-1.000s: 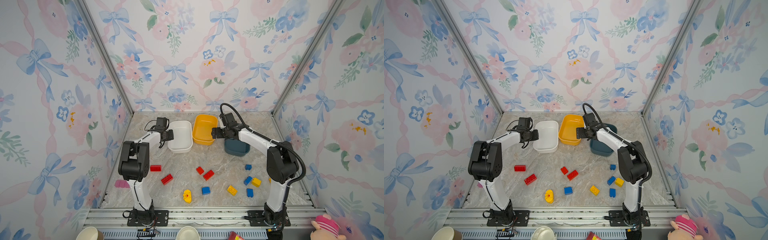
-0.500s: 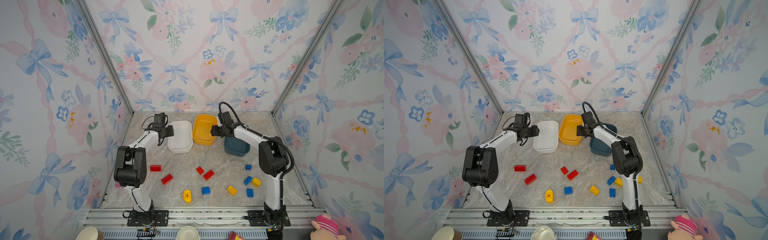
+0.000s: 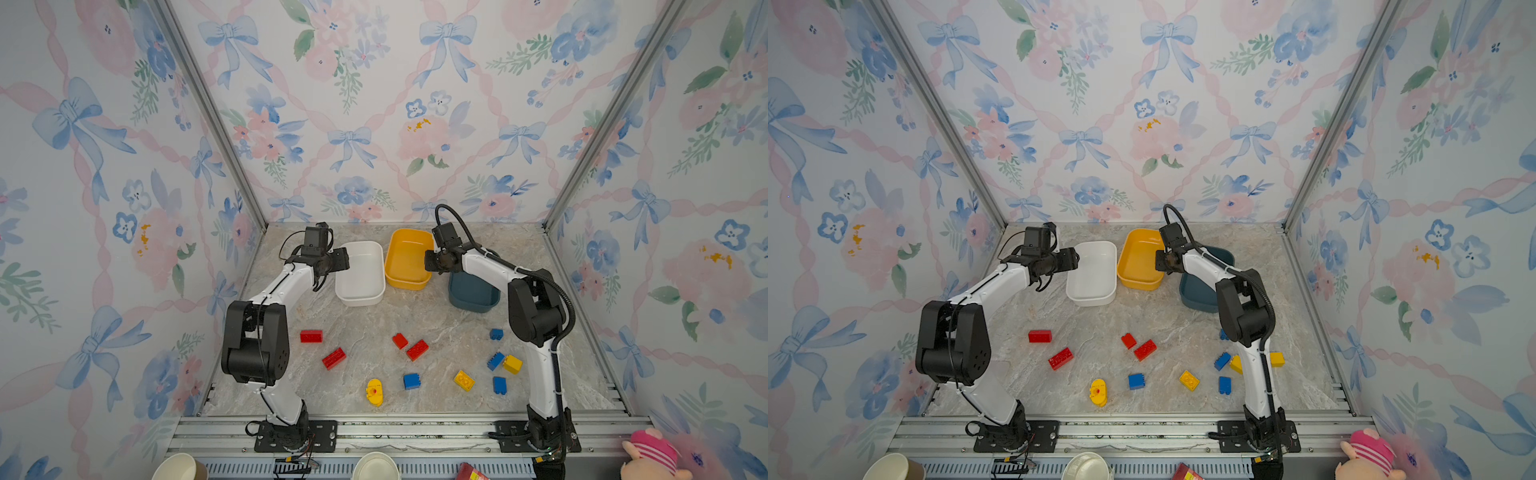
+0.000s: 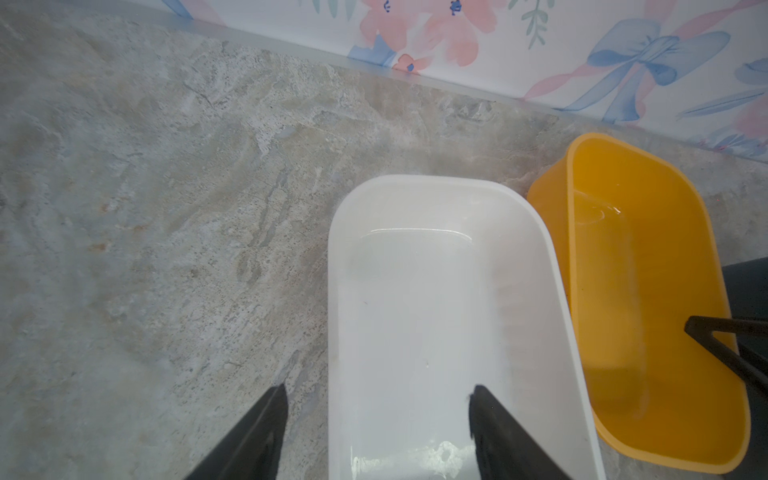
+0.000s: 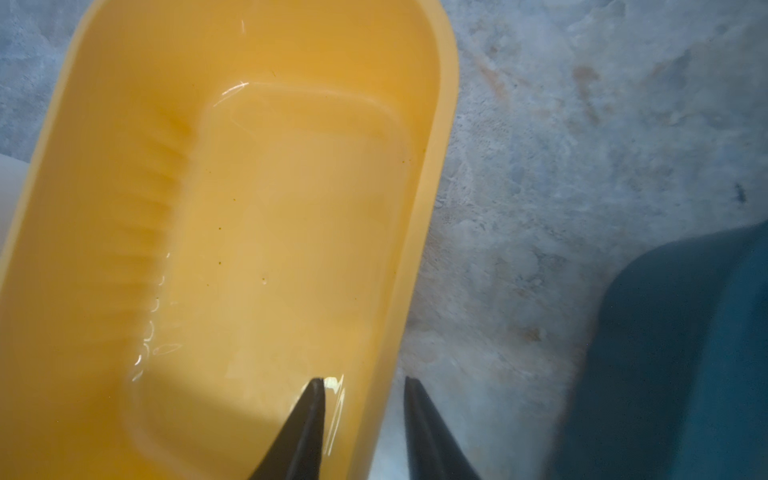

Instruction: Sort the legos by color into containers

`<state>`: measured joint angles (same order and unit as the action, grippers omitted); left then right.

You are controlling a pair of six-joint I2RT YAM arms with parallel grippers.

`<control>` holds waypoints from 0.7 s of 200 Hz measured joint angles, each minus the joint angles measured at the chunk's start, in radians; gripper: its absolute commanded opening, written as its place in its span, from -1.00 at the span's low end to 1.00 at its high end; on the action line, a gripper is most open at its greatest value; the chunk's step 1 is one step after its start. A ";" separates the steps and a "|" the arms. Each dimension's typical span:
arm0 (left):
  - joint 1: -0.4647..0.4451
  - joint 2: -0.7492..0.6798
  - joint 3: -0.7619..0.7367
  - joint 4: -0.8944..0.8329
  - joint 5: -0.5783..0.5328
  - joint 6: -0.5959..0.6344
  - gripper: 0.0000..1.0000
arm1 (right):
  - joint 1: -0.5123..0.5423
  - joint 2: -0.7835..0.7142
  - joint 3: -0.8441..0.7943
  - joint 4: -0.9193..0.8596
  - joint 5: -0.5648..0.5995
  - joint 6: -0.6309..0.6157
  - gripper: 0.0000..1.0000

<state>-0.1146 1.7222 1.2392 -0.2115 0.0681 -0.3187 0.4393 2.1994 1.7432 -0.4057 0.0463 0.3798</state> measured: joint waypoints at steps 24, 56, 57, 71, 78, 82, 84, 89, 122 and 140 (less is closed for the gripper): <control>0.000 0.000 -0.004 0.000 0.000 0.000 0.46 | 0.000 0.000 0.006 -0.012 0.018 0.002 -0.53; 0.000 0.000 -0.006 0.000 0.000 0.000 0.47 | 0.001 0.000 0.011 -0.027 0.040 -0.005 -0.70; 0.000 0.000 -0.006 0.000 0.000 0.000 0.47 | 0.001 0.000 0.011 -0.027 0.041 -0.004 -0.70; 0.000 0.000 -0.006 0.000 0.000 0.000 0.47 | 0.001 0.000 0.011 -0.031 0.048 -0.005 -0.78; 0.000 0.000 -0.007 0.000 0.000 0.000 0.47 | 0.001 0.000 0.011 -0.033 0.052 -0.009 -0.83; 0.000 0.000 -0.007 0.000 0.000 0.000 0.48 | 0.001 0.000 0.011 -0.034 0.052 -0.014 -0.86; 0.000 0.000 -0.007 0.000 0.000 0.000 0.48 | 0.001 0.000 0.011 -0.035 0.052 -0.013 -0.87; 0.000 0.000 -0.008 0.000 0.000 0.000 0.48 | 0.001 0.000 0.011 -0.036 0.054 -0.014 -0.90; 0.000 -0.004 -0.019 0.000 0.000 0.000 0.49 | 0.003 0.000 0.011 -0.037 0.060 -0.017 -0.97; 0.001 -0.006 -0.024 0.001 0.000 0.000 0.50 | 0.009 0.000 0.011 -0.037 0.060 -0.017 -0.99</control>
<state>-0.1135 1.7164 1.2148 -0.2108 0.0685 -0.3183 0.4480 2.1994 1.7538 -0.4427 0.1059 0.3630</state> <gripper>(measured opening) 0.748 0.089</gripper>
